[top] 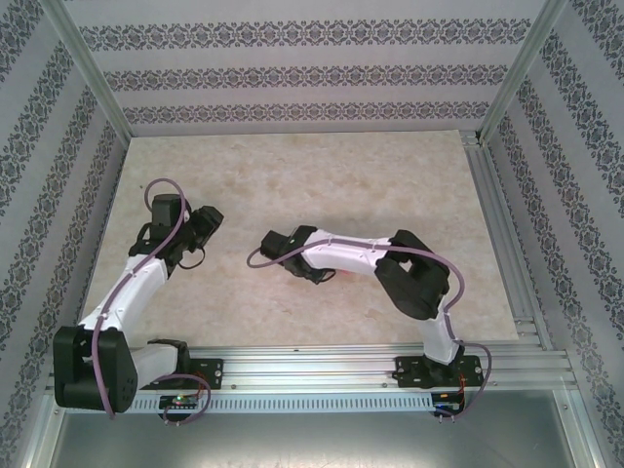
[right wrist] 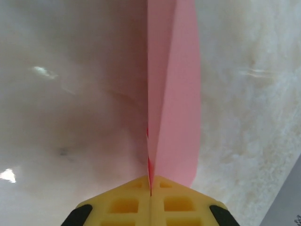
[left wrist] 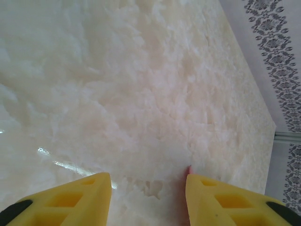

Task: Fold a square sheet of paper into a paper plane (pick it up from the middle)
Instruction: Turn over the paper at the center of the table, then third fold the triangle at the center of the table.

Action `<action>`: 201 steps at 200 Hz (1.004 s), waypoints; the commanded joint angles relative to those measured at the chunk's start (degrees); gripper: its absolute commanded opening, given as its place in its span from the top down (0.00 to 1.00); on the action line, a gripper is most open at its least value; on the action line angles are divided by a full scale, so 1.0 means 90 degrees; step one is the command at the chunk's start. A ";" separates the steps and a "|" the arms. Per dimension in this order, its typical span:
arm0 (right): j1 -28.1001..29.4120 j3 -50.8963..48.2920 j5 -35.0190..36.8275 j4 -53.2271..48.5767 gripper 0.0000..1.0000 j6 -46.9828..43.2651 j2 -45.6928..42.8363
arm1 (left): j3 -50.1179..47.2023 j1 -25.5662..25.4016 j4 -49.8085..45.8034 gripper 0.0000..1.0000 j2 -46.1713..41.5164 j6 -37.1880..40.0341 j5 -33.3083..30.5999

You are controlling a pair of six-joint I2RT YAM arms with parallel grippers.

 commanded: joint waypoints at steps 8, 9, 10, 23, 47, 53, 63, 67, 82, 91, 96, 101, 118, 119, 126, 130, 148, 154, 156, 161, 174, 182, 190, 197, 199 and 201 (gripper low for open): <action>0.0232 0.0398 -0.0629 -0.0062 0.81 0.0445 0.0206 | 0.0036 0.0143 -0.0331 0.53 -0.0206 0.0076 0.0005; 0.0236 0.0398 -0.0698 -0.0043 0.79 0.0449 0.0204 | 0.0036 0.0143 -0.0338 0.53 -0.0203 0.0079 0.0007; 0.0238 0.0397 -0.0732 -0.0019 0.78 0.0452 0.0203 | 0.0035 0.0143 -0.0341 0.53 -0.0201 0.0080 0.0014; 0.0239 0.0431 -0.1050 0.0086 0.69 0.0602 0.0111 | 0.0051 0.0153 -0.0295 0.52 -0.0179 0.0124 0.0112; 0.0121 0.0211 -0.1778 0.0540 0.50 0.0624 -0.0491 | 0.0089 0.0144 -0.0136 0.51 -0.0044 0.0244 0.0418; 0.0048 0.0106 -0.1856 0.0623 0.51 0.0655 -0.0689 | 0.0101 0.0143 -0.0086 0.51 0.0009 0.0269 0.0553; -0.0043 -0.0142 -0.1833 0.0797 0.49 0.0779 -0.1085 | 0.0137 0.0101 0.0152 0.51 0.0102 0.0374 0.0850; -0.0102 -0.0312 -0.1912 0.0906 0.49 0.0793 -0.1283 | 0.0165 0.0060 0.0225 0.51 0.0134 0.0420 0.0954; -0.0501 -0.1042 -0.2332 0.1454 0.48 0.1052 -0.2191 | 0.0335 -0.0197 0.0413 0.51 0.0379 0.0572 0.1266; -0.0894 -0.1563 -0.2690 0.1749 0.48 0.1346 -0.2727 | 0.0513 -0.0473 0.0470 0.52 0.0624 0.0661 0.1443; -0.1135 -0.1891 -0.2909 0.1993 0.46 0.1494 -0.3028 | 0.0617 -0.0660 0.0491 0.54 0.0765 0.0696 0.1487; -0.1389 -0.2261 -0.3187 0.2297 0.43 0.1606 -0.3334 | 0.0732 -0.0868 0.0519 0.54 0.0948 0.0771 0.1525; -0.2336 -0.3411 -0.4431 0.3465 0.44 0.1979 -0.4163 | 0.1137 -0.1650 0.0396 0.59 0.1629 0.0867 0.1534; -0.2395 -0.3465 -0.4523 0.3527 0.44 0.2003 -0.4197 | 0.1162 -0.1691 0.0397 0.60 0.1672 0.0870 0.1539; -0.2851 -0.3856 -0.4952 0.3919 0.41 0.2178 -0.4431 | 0.1323 -0.1986 0.0383 0.63 0.1989 0.0894 0.1582; -0.3054 -0.4021 -0.5129 0.4069 0.39 0.2232 -0.4520 | 0.1406 -0.2138 0.0373 0.65 0.2157 0.0896 0.1591; -0.3684 -0.4360 -0.5906 0.4456 0.33 0.2230 -0.4537 | 0.1646 -0.2655 0.0344 0.68 0.2782 0.0858 0.1508; -0.3811 -0.4410 -0.5974 0.4498 0.32 0.2243 -0.4469 | 0.1697 -0.2759 0.0395 0.69 0.2952 0.0834 0.1489; -0.3826 -0.4413 -0.6002 0.4503 0.32 0.2242 -0.4453 | 0.1706 -0.2789 0.0428 0.69 0.3001 0.0817 0.1486; -0.3881 -0.4436 -0.6127 0.4574 0.32 0.2203 -0.4352 | 0.1712 -0.2852 0.0544 0.69 0.3130 0.0793 0.1505; -0.3928 -0.4427 -0.6255 0.4667 0.35 0.2155 -0.4076 | 0.1802 -0.2946 0.0690 0.69 0.3447 0.0733 0.1606; -0.3929 -0.4432 -0.6360 0.4748 0.34 0.2168 -0.3884 | 0.1867 -0.2987 0.0743 0.69 0.3615 0.0710 0.1649; -0.3924 -0.4378 -0.6488 0.4742 0.34 0.2119 -0.3724 | 0.1909 -0.3024 0.0906 0.69 0.3762 0.0647 0.1735; -0.3906 -0.4372 -0.6490 0.4787 0.36 0.2128 -0.3591 | 0.1967 -0.3062 0.0965 0.69 0.3882 0.0630 0.1816; -0.3903 -0.4398 -0.6494 0.4845 0.36 0.2153 -0.3562 | 0.1985 -0.3070 0.0949 0.70 0.3914 0.0621 0.1817; -0.3897 -0.4403 -0.6497 0.4871 0.36 0.2153 -0.3545 | 0.2012 -0.3075 0.0933 0.70 0.3937 0.0617 0.1817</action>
